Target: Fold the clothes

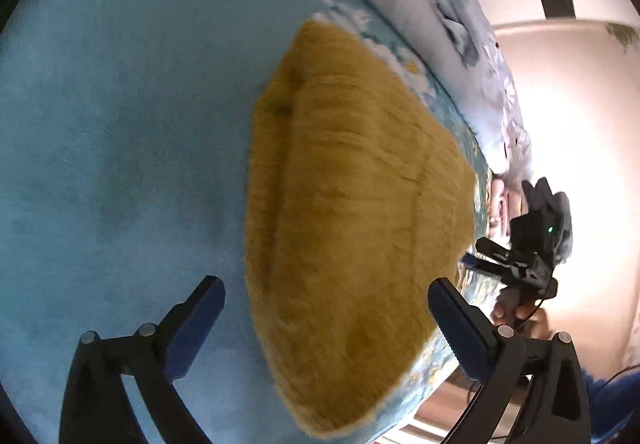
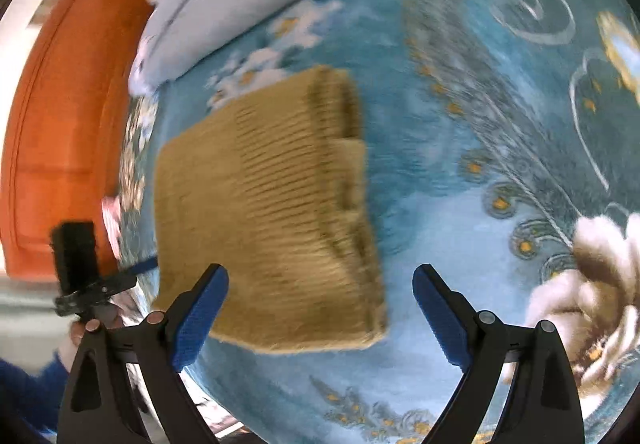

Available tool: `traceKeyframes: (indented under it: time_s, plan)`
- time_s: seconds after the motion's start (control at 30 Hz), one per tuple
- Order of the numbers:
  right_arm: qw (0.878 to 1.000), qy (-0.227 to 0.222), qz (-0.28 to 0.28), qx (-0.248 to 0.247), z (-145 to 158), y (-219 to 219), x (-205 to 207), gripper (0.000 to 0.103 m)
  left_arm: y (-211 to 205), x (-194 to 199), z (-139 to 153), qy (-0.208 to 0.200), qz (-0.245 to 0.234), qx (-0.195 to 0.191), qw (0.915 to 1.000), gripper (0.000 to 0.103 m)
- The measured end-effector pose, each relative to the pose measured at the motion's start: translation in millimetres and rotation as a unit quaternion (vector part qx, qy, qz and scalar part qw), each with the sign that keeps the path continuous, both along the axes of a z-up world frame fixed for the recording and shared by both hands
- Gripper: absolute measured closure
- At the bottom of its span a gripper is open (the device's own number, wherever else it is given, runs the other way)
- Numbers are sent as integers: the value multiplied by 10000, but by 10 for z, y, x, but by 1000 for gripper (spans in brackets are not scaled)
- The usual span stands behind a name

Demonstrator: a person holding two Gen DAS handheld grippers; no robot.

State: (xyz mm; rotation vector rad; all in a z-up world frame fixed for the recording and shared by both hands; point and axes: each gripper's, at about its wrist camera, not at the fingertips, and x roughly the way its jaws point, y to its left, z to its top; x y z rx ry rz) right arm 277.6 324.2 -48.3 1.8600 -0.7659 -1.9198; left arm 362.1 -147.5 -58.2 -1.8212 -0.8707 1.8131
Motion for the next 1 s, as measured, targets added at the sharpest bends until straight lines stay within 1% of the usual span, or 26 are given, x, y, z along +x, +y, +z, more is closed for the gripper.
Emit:
traceKeyframes:
  time_s: [0.1, 0.13, 0.17, 0.2, 0.33, 0.43, 0.5, 0.6, 0.63, 0.7, 0.77, 0.8, 1.0]
  plan:
    - [9992, -129, -189, -318, -181, 2, -98, 9, 103, -66, -85, 2, -234, 62, 9997, 0]
    - [9991, -130, -182, -354, -213, -5, -136, 5, 134, -86, -106, 7, -320, 75, 9995, 0]
    - [9990, -94, -152, -417, -221, -25, -164, 0, 161, -96, -118, 25, -407, 79, 9991, 0]
    - [9987, -54, -119, -484, -225, -47, -191, 0, 184, -97, -118, 56, -496, 72, 9987, 0]
    - [9986, 201, 101, -474, -186, -195, -240, 0, 221, -67, -121, 136, -743, 57, 9971, 0]
    - [9983, 308, 146, -467, -186, -255, -251, 0, 215, -52, -115, 103, -666, 55, 9977, 0]
    - [9983, 338, 90, -464, -187, -251, -233, 0, 226, -86, -125, -1, -635, 77, 9980, 0]
    - [9984, 340, 201, -395, -184, -273, -233, 0, 242, -156, -117, -195, -500, 139, 9985, 0]
    - [9985, 338, 226, -364, -184, -279, -233, 0, 232, -166, -104, -195, -468, 183, 9985, 0]
    - [9989, 262, 226, -322, -205, -301, -248, 0, 229, -179, -106, -165, -396, 362, 9984, 0]
    - [9992, 153, 220, -311, -222, -329, -299, 0, 239, -199, -135, -199, -303, 679, 9970, 1]
    - [9990, 123, 218, -366, -231, -338, -320, 0, 265, -219, -156, -240, -296, 788, 9962, 1]
    - [9963, 10, 335, -793, -308, -416, -442, 0, 433, -355, -184, -194, -593, 895, 9940, 1]
